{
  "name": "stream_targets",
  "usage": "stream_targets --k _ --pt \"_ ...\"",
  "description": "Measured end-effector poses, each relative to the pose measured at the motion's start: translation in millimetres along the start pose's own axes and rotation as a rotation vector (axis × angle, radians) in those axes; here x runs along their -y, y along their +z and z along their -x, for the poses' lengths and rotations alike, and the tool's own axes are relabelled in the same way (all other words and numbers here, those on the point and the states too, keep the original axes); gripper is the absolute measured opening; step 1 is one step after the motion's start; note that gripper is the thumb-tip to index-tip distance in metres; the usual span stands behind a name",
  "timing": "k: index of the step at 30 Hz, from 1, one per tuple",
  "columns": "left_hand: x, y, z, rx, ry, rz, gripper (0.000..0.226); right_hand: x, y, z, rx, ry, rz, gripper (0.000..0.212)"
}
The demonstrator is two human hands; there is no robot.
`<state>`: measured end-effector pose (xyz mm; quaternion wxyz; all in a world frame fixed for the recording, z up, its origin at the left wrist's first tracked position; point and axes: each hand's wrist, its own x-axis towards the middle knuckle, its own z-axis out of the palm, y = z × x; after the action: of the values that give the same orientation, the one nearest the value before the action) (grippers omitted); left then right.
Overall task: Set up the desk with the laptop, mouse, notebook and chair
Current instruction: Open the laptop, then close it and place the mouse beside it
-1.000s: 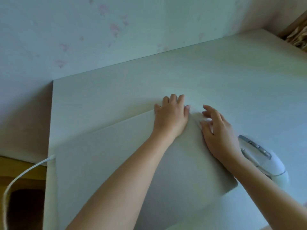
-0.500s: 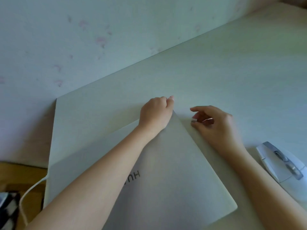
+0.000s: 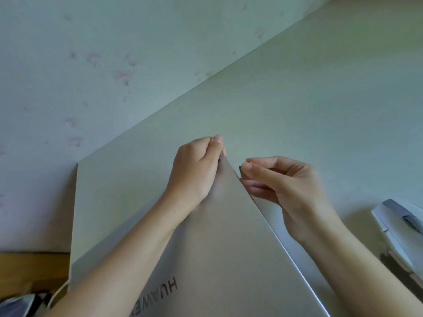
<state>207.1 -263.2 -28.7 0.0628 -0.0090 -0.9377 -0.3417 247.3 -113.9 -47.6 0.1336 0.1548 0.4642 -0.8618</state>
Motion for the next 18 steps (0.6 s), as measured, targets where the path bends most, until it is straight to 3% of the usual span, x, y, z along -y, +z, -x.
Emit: stream_targets --k 5,14,18 --pt "4.1 6.3 -0.7 0.019 -0.023 -0.018 0.04 -3.3 2.4 -1.3 -0.022 0.005 0.03 0.004" --pt "10.6 16.0 -4.8 0.031 -0.062 -0.096 0.039 -10.8 -1.9 -9.3 -0.012 -0.1 0.281 0.01" --pt "23.8 27.1 -5.4 0.011 -0.026 -0.169 0.046 -26.6 -9.3 -14.8 -0.113 -0.401 0.936 0.026"
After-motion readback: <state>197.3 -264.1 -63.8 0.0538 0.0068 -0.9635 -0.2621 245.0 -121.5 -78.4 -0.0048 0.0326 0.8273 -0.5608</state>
